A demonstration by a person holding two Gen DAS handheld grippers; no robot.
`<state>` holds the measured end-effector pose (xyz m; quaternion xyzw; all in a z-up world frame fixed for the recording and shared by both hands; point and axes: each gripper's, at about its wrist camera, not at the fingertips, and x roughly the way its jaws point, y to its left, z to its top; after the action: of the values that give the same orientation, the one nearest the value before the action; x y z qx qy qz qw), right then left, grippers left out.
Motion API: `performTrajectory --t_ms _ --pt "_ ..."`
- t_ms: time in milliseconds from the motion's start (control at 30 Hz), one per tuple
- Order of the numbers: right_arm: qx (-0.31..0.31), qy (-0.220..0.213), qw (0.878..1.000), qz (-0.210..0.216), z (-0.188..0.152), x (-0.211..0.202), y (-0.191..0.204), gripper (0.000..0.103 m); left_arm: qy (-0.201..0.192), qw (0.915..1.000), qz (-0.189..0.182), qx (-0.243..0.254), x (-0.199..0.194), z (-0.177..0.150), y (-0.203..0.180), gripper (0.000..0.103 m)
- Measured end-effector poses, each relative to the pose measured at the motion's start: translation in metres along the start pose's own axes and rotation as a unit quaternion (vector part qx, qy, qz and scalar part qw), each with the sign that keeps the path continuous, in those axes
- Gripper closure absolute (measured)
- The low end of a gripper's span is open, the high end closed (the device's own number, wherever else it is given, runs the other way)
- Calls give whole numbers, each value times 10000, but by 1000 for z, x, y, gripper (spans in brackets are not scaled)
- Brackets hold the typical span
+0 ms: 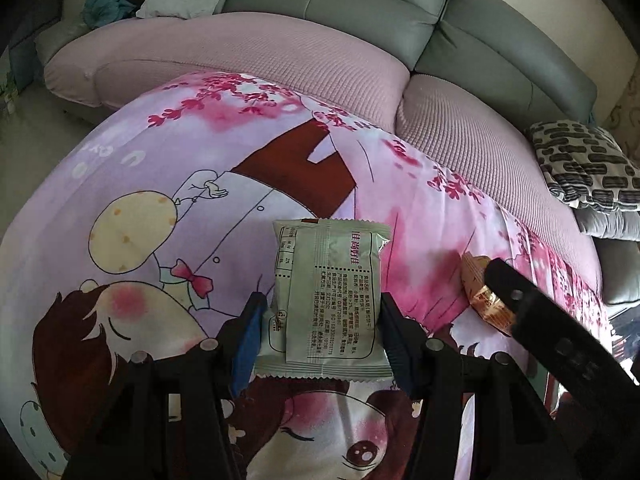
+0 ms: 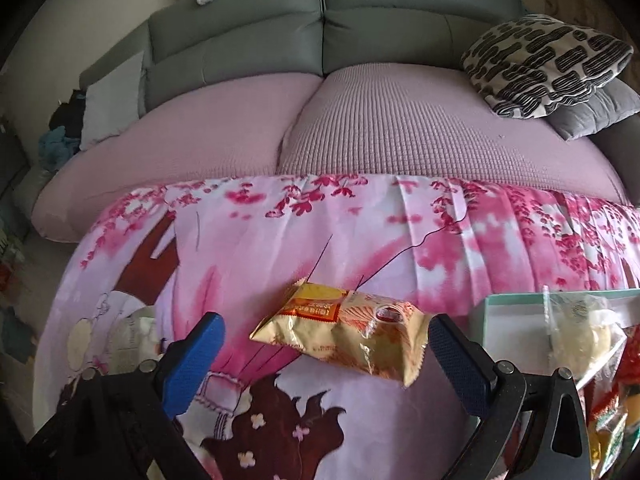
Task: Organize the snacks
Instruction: 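Grasp the gold bread bag with the right gripper while the left holds the wafer packet, then carry both packets over the tray and open both grippers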
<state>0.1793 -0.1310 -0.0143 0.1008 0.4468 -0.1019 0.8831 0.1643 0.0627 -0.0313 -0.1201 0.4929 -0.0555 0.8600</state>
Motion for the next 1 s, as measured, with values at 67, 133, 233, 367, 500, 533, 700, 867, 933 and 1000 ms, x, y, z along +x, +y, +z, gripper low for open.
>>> performTrajectory --t_ms 67,133,233,367,500,533,700,867,933,1000 --pt "44 72 9999 -65 0 8 -1 0 5 10000 -13 -32 0 0 2 46" --pt "126 111 9998 -112 0 13 -3 0 14 10000 -31 -27 0 0 1 46" --pt "230 137 9996 -122 1 19 -7 7 39 10000 -43 -39 1 0 2 46" --pt "311 124 9993 -150 1 19 -10 16 57 10000 -27 -56 2 0 2 46" --pt "295 119 9994 -124 0 16 -11 21 61 10000 -27 -57 1 -1 -1 46" --pt "287 117 9994 -121 0 15 -12 22 64 10000 -36 -40 0 -1 -2 46" --pt "303 59 9995 -79 -3 5 -13 27 75 9999 -74 12 -2 -3 -6 46" --pt "316 -103 9994 16 -13 -17 -16 28 75 9998 -137 83 -6 -7 -11 45" --pt "333 -175 9993 49 -19 -29 -17 28 51 9998 -156 114 -10 -8 -14 45" --pt "333 -215 9992 35 -23 -38 -18 29 34 9997 -204 145 -14 -10 -17 46"
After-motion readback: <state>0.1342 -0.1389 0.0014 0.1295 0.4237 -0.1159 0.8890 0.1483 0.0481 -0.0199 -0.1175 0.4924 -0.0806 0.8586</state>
